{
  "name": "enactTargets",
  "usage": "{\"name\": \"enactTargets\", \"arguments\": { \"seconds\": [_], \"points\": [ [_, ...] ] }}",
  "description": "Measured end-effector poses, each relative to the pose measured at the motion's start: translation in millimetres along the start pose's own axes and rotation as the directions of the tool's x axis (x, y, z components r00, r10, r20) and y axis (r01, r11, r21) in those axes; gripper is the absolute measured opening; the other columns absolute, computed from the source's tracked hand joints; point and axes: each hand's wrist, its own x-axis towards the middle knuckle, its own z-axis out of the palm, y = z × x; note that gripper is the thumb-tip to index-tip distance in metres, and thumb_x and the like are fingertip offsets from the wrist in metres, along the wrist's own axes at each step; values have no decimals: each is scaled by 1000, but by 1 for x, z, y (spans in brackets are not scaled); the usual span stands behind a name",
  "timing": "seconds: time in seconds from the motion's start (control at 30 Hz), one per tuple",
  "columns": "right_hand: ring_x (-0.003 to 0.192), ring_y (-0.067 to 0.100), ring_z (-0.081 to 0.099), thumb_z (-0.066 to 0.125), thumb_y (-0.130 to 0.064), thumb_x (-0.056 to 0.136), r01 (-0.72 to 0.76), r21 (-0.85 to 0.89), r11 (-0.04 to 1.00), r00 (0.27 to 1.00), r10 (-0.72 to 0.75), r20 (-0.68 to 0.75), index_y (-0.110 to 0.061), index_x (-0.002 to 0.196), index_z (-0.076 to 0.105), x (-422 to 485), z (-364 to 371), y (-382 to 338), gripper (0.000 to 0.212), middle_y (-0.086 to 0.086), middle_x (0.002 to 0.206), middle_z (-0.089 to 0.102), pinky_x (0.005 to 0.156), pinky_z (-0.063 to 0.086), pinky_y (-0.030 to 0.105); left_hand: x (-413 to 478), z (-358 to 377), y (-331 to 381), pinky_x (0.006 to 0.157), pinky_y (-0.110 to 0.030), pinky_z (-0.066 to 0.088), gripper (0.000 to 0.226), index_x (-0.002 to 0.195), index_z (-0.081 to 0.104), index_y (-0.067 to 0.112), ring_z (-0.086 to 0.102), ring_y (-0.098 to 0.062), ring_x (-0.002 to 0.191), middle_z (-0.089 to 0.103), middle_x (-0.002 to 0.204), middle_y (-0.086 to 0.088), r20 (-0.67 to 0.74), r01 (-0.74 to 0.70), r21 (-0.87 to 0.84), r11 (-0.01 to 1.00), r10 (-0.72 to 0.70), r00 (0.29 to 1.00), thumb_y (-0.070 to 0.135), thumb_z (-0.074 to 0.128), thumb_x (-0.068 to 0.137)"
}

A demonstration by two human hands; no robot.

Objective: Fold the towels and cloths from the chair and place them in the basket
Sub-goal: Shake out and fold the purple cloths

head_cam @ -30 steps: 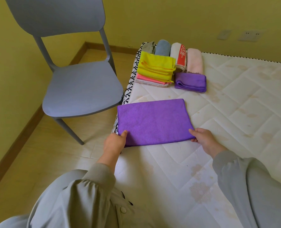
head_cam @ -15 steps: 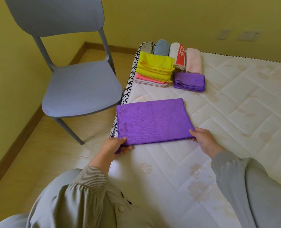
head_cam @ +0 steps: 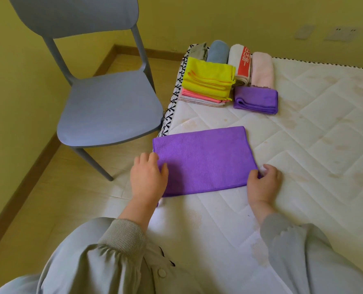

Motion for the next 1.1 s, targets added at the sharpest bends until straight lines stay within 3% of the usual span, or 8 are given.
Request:
{"name": "enactTargets", "arguments": {
  "seconds": [0.17,0.33,0.53,0.6,0.83,0.9,1.0,1.1],
  "points": [
    [115,41,47,43,-20,66,351,-198,915,936,-337,101,0,115,56,-14,16,-38,54,23,122,53,98,36,49,20,33,18,101,-54,39,48,131,54,6,44,-40,129,49,139,-18,163,-246,57,968,235,958,22,41,87],
    [147,29,4,53,-24,84,682,-489,544,724,-411,554,-13,142,36,-28,49,-92,62,11,157,18,113,0,58,43,55,10,117,-48,0,58,153,6,15,-4,-26,147,2,161,-3,362,-291,161,943,218,906,36,21,101],
    [147,19,-1,26,-41,100,851,-310,423,479,-387,788,-22,152,10,-17,89,-96,57,0,160,4,117,0,48,44,72,5,114,-54,13,66,149,27,13,17,-28,146,24,156,-6,320,-258,179,950,191,928,44,17,91],
    [147,15,-1,23,-46,100,845,-329,422,494,-379,782,-26,152,9,1,88,-83,58,-4,160,2,117,0,46,44,73,3,115,-53,7,66,151,21,16,11,-26,147,18,158,-4,317,-267,182,946,200,927,45,16,92],
    [147,21,-5,20,-42,99,511,-685,520,850,-183,495,-17,153,4,59,71,-76,61,4,160,-3,116,1,54,46,75,4,117,-51,-1,68,153,5,19,-4,-24,148,3,160,-1,351,-275,197,941,195,916,48,5,91],
    [147,25,-3,23,-41,98,599,-601,529,796,-315,517,-17,152,6,32,84,-92,62,10,160,-1,114,4,55,47,76,4,117,-52,3,68,152,10,18,1,-25,148,7,160,-3,347,-276,196,941,197,917,47,7,91],
    [146,22,17,16,-46,92,866,-343,363,489,-475,732,-22,150,22,-14,91,-78,63,6,158,18,114,14,51,46,77,4,114,-56,15,67,149,26,12,16,-28,146,24,156,-6,307,-254,175,951,192,932,44,20,90],
    [147,19,13,10,-49,91,782,-432,450,607,-390,692,-25,151,20,13,80,-56,65,0,159,14,116,9,48,47,79,2,116,-53,4,71,152,15,14,3,-23,148,10,160,-2,299,-218,165,962,162,940,48,16,90]
  ]
}}
